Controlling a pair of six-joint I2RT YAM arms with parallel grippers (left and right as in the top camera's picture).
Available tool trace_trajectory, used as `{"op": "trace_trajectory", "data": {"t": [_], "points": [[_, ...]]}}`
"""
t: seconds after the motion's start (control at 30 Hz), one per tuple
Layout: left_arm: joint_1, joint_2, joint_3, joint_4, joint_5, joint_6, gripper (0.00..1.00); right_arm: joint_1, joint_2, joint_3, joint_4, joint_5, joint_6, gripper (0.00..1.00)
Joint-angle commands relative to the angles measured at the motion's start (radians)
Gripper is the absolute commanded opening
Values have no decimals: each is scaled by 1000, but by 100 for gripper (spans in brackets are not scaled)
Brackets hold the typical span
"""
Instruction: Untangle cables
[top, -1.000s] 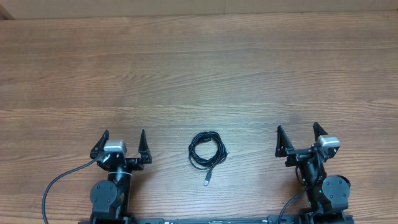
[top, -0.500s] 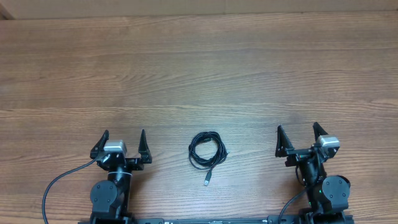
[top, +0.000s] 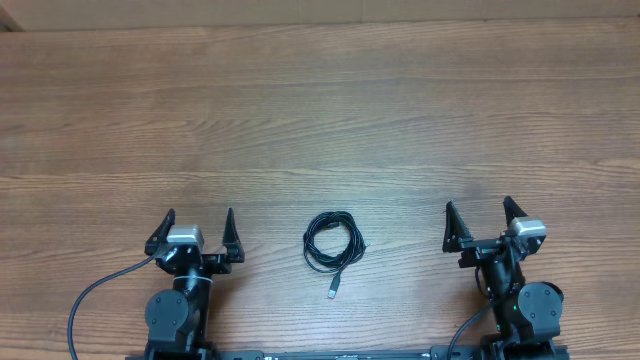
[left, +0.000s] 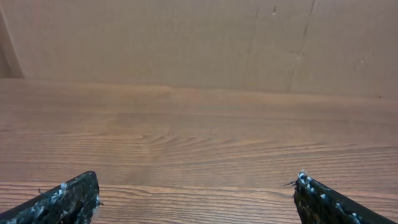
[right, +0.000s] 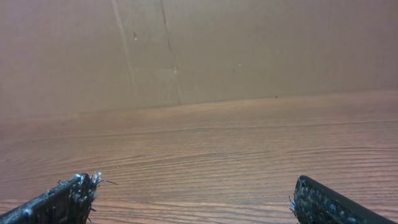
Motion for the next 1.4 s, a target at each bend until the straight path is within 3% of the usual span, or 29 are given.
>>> {"op": "trace_trajectory", "data": {"t": [0.0,0.83,1.37], "points": [[5,-10,-13,4,-9,-14,100,3,-6,-10,5,10,-4,100],[5,-10,-13,4,-6,-15,100,3,-6,-10,5,10,-4,100],[5,-10,64,-58,121,-34,99,3,-6,-10,5,10,-4,100]]}}
